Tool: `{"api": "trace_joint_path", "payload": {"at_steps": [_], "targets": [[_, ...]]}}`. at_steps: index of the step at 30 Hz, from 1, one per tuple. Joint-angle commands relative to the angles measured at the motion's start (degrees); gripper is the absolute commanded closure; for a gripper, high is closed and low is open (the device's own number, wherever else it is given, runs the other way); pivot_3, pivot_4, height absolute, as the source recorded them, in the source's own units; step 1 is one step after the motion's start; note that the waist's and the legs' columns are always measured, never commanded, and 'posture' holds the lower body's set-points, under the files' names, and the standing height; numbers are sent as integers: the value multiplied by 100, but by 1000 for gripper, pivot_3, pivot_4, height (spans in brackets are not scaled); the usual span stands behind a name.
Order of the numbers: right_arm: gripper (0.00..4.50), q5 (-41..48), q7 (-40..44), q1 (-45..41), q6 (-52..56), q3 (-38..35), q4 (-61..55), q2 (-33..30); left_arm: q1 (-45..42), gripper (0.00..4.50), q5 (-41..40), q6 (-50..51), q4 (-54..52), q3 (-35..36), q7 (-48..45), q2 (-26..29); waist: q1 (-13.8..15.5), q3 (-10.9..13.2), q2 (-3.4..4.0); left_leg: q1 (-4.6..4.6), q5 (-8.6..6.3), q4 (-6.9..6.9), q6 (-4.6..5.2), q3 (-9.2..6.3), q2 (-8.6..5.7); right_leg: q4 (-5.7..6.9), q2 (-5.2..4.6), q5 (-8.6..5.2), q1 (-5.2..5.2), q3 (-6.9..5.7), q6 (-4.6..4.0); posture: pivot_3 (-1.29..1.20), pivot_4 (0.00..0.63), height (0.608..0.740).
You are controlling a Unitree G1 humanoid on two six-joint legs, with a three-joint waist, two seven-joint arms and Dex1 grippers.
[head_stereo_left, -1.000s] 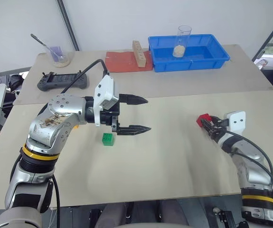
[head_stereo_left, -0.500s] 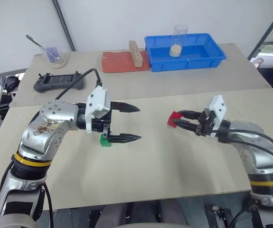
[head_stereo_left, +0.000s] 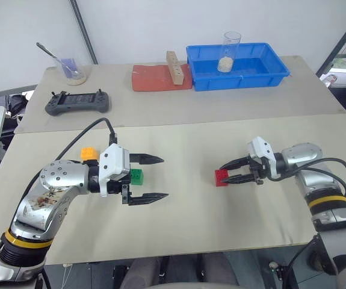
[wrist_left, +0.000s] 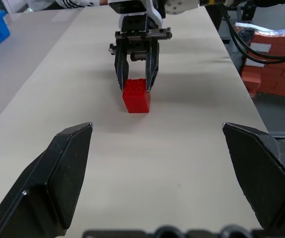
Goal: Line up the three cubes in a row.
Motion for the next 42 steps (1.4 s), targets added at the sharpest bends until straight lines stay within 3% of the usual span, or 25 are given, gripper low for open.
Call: {"api": "trace_joint_path", "payload": {"at_steps": [1,18,19,25,30,36,42], "targets": [[3090,12,291,-218,-383,63,294,-30,45,0,-115,0,-259,79,116,-21,6,0,0,0,0,0,0,-1,0,1,0,0,0,-1,0,0,150,740],[3090,-114,291,-642,-1087,502,1247,-203,-58,0,-282,241,-371,-55,116,28,5,0,0,7,-1,0,-1,0,0,0,0,0,7,-1,0,0,150,740],[2066,-116,291,-662,-1076,509,1267,-212,-77,0,-291,265,-378,-60,126,31,6,0,0,7,-1,0,0,-1,-1,0,0,0,7,0,-1,0,150,740],[50,-168,291,-759,-1096,496,1445,-240,-89,0,-284,334,-345,-28,169,39,-6,0,0,2,0,-1,2,0,0,4,2,0,-2,1,-1,0,150,740],[50,-58,291,-705,-917,424,1287,-353,113,0,-184,320,-201,238,417,57,-18,0,1,1,0,-1,2,0,0,4,2,0,-2,2,-1,0,150,740],[50,807,-292,-224,950,-315,-1049,-487,1478,0,36,243,-627,1304,1849,-486,-66,1,2,0,-5,-7,10,0,6,4,-3,0,-9,10,-2,0,150,740],[50,1632,-1529,220,3139,-585,-3815,-344,2408,0,448,157,-1052,1407,2923,-1209,46,1,2,-2,-29,-2,-32,0,11,-1,-17,0,-4,10,-2,0,150,740]]}}
